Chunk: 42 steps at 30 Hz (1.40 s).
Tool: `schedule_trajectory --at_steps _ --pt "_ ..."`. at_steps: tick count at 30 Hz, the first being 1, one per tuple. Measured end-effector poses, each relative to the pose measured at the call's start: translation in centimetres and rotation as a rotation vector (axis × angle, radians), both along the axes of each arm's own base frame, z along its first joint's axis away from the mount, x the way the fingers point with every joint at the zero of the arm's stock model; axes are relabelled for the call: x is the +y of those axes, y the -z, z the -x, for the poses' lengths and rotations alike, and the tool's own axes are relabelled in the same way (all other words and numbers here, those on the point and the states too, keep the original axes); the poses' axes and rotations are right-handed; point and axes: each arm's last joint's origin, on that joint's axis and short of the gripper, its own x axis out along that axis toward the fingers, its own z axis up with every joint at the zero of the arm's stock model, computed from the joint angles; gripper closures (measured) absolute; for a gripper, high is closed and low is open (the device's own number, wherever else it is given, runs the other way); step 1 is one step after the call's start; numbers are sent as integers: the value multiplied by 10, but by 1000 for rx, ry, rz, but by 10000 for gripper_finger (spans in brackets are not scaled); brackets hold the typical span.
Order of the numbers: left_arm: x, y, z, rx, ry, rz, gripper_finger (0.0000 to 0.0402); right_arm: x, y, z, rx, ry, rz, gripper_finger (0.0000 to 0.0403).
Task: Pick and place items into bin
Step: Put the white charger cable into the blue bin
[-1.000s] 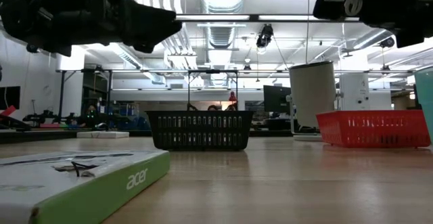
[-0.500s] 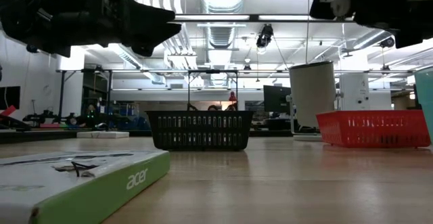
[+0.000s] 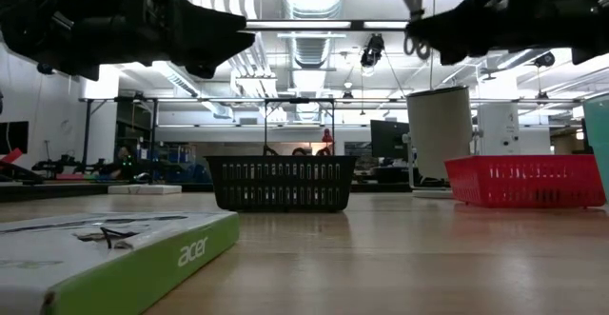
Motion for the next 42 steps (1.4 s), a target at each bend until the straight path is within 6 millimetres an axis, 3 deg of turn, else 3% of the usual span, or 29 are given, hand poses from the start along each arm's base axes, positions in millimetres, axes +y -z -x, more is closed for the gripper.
schedule_trajectory --at_steps 5,22,32,42 --pt "0 0 0 -5 -1 -3 182 -4 2 0 7 151 -52 374" --pt "0 -2 0 -14 -1 -3 182 -5 -3 -5 3 177 -203 374" --pt "0 -3 0 -30 -1 -3 182 -4 -35 -26 296 279 -288 374" --pt "0 -4 0 -36 -1 -3 182 -4 -65 -29 407 335 -384 374"
